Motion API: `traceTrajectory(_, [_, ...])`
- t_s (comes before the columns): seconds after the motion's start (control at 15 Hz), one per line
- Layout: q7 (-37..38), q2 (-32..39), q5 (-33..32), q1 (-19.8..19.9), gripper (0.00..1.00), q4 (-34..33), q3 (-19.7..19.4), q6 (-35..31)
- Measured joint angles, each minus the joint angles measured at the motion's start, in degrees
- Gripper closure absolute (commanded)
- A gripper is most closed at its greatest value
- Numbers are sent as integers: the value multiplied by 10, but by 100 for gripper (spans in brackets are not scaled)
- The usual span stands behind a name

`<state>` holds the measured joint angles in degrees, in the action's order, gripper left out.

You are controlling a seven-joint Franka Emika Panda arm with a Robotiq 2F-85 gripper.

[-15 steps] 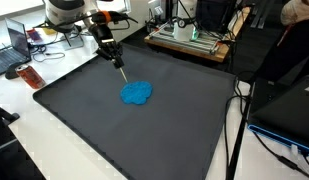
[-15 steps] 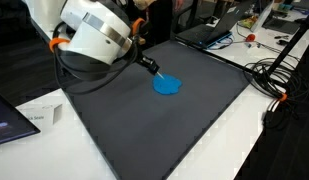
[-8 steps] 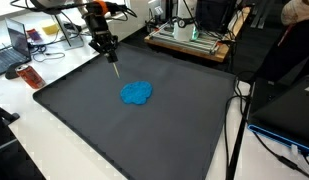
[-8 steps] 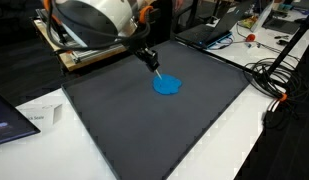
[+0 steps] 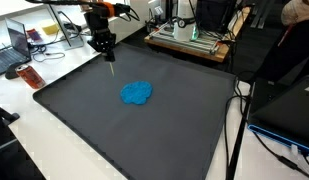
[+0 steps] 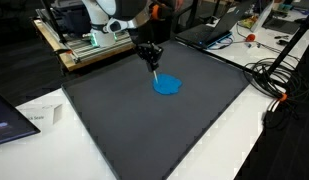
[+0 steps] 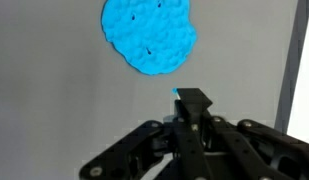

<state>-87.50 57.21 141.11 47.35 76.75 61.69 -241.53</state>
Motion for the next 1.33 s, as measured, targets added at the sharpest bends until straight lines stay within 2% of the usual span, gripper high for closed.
traceTrajectory(0.47, [-81,-40,-39,-103,97,-27,-92,7])
traceTrajectory(1.0, [-207,-87,-43,-192,97,-29,-182,18])
traceTrajectory(1.33, [-297,-106,-42,-243,97,-22,-221,18])
